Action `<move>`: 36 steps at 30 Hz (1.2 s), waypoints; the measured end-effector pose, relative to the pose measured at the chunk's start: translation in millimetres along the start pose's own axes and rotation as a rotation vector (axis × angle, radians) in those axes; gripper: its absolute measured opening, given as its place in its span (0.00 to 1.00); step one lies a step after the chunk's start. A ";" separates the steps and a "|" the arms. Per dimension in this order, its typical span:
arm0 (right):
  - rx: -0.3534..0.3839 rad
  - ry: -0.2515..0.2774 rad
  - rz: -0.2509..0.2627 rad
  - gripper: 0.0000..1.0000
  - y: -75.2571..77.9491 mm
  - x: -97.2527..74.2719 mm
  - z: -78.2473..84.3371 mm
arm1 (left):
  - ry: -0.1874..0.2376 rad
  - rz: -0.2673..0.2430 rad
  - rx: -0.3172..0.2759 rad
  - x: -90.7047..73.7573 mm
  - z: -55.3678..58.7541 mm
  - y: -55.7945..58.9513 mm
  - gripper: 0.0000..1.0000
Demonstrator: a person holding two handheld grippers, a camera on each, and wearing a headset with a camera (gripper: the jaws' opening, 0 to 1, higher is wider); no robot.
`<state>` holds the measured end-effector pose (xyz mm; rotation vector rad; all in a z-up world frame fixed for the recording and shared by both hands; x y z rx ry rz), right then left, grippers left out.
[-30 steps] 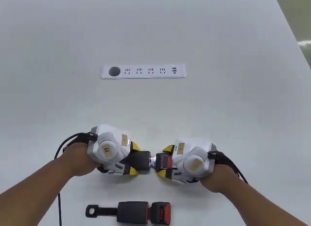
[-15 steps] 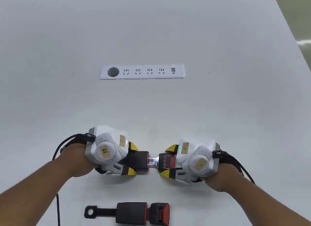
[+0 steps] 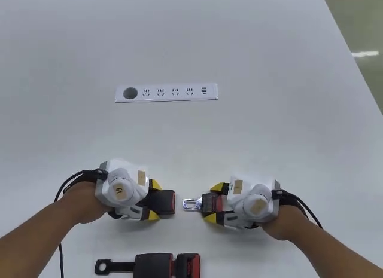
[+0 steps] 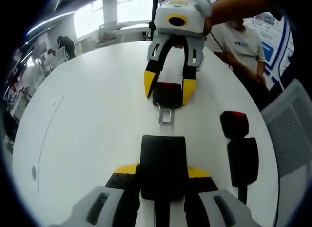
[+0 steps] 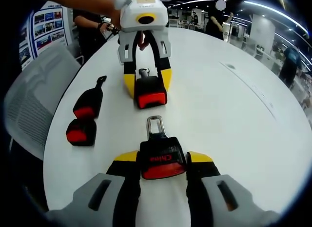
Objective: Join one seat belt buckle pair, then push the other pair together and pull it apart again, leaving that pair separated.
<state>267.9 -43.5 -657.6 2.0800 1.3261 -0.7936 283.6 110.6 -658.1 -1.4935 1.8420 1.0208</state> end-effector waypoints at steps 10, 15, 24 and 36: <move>0.013 -0.001 0.004 0.35 5.4 -16.0 18.7 | -0.018 0.013 0.003 -1.0 -3.0 0.7 0.35; 0.013 -0.009 0.006 0.35 8.8 -20.5 27.9 | -0.022 0.013 0.001 -1.0 -3.1 0.7 0.35; 0.020 -0.018 0.015 0.35 13.4 -30.6 45.0 | -0.034 0.017 0.006 -0.3 -1.0 -0.7 0.35; 0.031 -0.032 0.023 0.35 18.3 -49.7 56.0 | -0.050 0.014 0.006 -0.2 -1.8 -0.4 0.35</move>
Point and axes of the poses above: the centre of the closed fingertips' face, and the gripper's own axes: x roughly forward along the fingers, y roughly to its right, z roughly out of its underside, the point moved 4 cm from there along -x, roughly backward along the fingers, and after that the axes turned 11 degrees about z, right-handed, at the moved point
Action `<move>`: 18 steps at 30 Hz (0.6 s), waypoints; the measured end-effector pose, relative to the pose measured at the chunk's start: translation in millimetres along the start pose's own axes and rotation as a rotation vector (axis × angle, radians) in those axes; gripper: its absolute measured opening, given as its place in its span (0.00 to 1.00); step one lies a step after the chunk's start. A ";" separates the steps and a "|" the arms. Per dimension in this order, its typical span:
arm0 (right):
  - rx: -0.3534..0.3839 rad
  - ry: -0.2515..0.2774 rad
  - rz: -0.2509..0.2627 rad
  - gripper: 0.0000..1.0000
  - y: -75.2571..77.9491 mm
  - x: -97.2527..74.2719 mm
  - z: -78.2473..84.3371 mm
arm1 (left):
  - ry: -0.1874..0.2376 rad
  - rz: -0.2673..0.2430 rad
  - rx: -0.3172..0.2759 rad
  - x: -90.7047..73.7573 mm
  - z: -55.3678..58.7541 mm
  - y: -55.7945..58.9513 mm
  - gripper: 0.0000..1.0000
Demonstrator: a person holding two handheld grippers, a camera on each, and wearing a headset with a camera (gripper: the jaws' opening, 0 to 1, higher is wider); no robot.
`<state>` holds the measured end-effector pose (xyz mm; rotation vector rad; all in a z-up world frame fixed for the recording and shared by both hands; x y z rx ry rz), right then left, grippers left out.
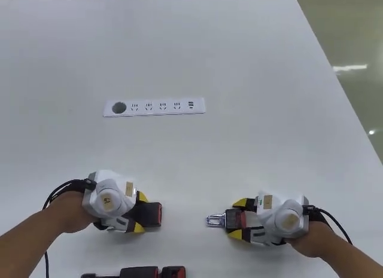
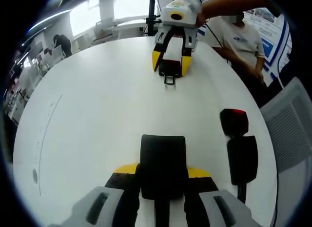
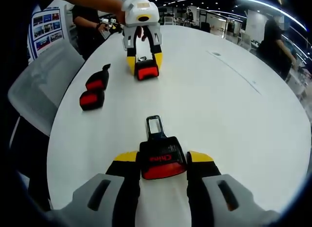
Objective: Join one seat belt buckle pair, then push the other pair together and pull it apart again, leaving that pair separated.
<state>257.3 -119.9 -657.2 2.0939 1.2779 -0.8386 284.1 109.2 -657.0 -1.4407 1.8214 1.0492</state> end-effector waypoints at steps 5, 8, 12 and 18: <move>0.003 0.008 0.005 0.36 0.7 -3.1 1.5 | -0.001 -0.003 -0.007 0.2 0.4 -0.6 0.35; 0.007 0.007 0.004 0.36 0.5 -4.6 -0.3 | -0.006 0.001 -0.003 0.0 -0.5 -0.6 0.35; -0.015 0.006 0.007 0.36 -1.2 -5.0 -0.8 | -0.021 0.000 0.005 0.4 -0.9 -0.7 0.35; -0.004 -0.006 0.024 0.36 -0.3 -2.6 1.5 | -0.023 -0.011 -0.007 0.8 -1.8 -0.2 0.35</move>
Point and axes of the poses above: the centre of the closed fingertips' face, and the gripper's own axes: x roughly forward along the fingers, y roughly to its right, z roughly out of its underside, the point moved 4 cm from there along -x, roughly backward along the fingers, and after that the axes turned 11 degrees about z, right-handed, at the moved point
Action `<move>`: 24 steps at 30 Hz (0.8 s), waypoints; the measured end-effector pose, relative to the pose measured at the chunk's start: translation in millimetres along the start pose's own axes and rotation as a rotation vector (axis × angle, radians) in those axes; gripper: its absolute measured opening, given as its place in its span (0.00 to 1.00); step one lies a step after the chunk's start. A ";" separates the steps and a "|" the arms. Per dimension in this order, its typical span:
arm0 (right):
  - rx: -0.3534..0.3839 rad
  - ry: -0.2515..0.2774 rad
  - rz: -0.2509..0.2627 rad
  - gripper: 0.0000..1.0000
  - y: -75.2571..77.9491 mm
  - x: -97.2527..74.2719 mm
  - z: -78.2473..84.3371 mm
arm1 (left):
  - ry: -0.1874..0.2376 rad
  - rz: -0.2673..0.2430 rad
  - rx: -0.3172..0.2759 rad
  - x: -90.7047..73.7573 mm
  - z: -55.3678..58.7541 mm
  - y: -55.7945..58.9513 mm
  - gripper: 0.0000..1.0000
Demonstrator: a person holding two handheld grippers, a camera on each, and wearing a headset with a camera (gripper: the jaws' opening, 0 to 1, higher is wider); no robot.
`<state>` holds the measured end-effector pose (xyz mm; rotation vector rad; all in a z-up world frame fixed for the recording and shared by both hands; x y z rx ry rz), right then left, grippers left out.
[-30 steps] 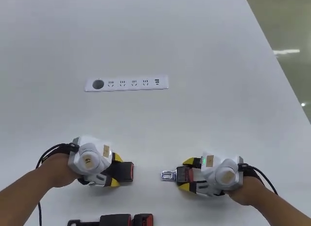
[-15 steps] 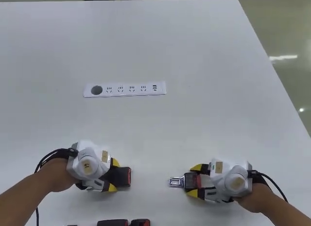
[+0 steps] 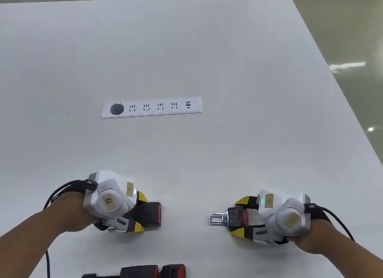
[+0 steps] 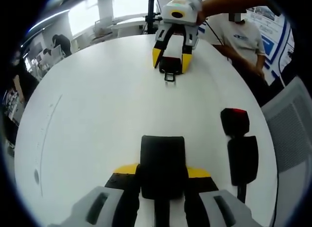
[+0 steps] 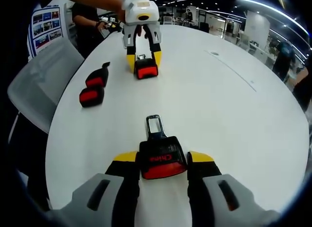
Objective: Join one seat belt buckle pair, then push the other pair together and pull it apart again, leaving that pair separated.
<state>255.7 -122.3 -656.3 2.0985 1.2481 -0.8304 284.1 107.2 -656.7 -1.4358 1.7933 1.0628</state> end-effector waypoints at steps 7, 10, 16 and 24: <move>0.096 -0.020 0.077 0.41 0.8 -1.3 4.0 | -0.009 -0.025 -0.054 -2.5 -1.4 3.4 0.49; 0.139 0.011 0.100 0.53 0.6 -2.4 3.0 | 0.069 -0.056 -0.109 -9.8 -9.7 4.0 0.58; 0.261 0.072 0.245 0.65 4.7 -10.1 -3.3 | 0.182 -0.114 -0.196 -26.5 -22.4 9.2 0.77; 0.439 0.171 0.471 0.72 6.6 -24.8 -10.7 | 0.381 -0.228 -0.378 -44.1 -27.4 14.6 0.90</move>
Point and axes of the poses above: the centre of the closed fingertips' face, and the gripper's own axes: x roughly forward along the fingers, y roughly to its right, z roughly out of its underside, the point moved 4 cm from there along -x, roughly backward along the fingers, and after that the axes turned 11 degrees about z, right-handed, at the moved point
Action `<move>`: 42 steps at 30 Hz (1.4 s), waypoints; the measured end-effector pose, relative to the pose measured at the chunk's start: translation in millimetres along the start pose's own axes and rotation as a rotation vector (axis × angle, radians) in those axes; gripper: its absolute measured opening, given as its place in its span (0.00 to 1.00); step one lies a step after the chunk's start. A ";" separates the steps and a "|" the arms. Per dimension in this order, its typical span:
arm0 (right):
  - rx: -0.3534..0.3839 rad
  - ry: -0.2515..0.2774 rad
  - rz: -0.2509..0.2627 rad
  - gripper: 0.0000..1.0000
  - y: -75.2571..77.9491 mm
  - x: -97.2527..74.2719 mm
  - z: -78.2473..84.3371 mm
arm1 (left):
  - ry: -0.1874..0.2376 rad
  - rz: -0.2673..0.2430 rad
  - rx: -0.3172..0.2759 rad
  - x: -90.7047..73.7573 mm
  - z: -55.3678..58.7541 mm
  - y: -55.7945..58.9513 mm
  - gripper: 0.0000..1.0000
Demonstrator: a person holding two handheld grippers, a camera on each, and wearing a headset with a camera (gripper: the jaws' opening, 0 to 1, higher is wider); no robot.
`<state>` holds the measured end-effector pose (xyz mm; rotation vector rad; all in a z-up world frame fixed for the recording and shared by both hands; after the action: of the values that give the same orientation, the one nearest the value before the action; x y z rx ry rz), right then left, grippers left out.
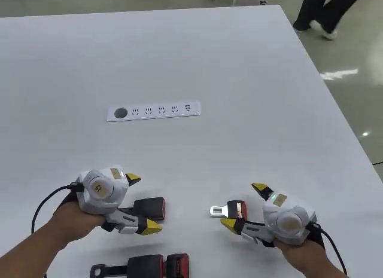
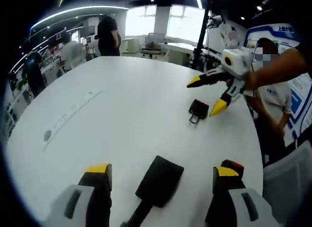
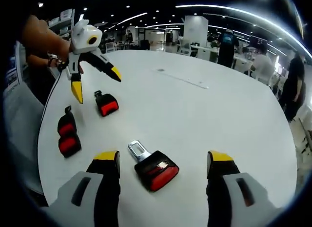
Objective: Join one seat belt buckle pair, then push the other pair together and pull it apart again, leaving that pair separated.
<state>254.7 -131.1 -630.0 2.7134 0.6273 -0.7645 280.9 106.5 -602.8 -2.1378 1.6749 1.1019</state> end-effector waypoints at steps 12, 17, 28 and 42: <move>0.076 0.058 0.133 0.83 -22.2 -38.0 -12.8 | 0.193 -0.147 -0.171 -36.2 15.4 17.8 1.00; 0.097 0.091 0.166 0.87 -29.6 -58.3 -21.2 | 0.240 -0.176 -0.213 -50.2 18.2 34.4 1.00; 0.140 0.141 0.216 0.91 -51.0 -103.7 -26.3 | 0.344 -0.221 -0.229 -74.1 31.1 73.7 1.00; 0.179 0.158 0.231 0.98 -70.4 -140.4 -9.9 | 0.433 -0.275 -0.188 -115.2 39.1 119.2 1.00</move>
<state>118.0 -113.0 -554.0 2.9629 0.2791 -0.5773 148.1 175.3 -521.4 -2.7844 1.4050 0.7831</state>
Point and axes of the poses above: the centre of the closed fingertips' face, and the gripper's own axes: x roughly forward along the fingers, y roughly to its right, z roughly out of its underside, the point moved 4 cm from there along -x, roughly backward along the fingers, and after that the axes turned 11 degrees about z, right-handed, at the moved point
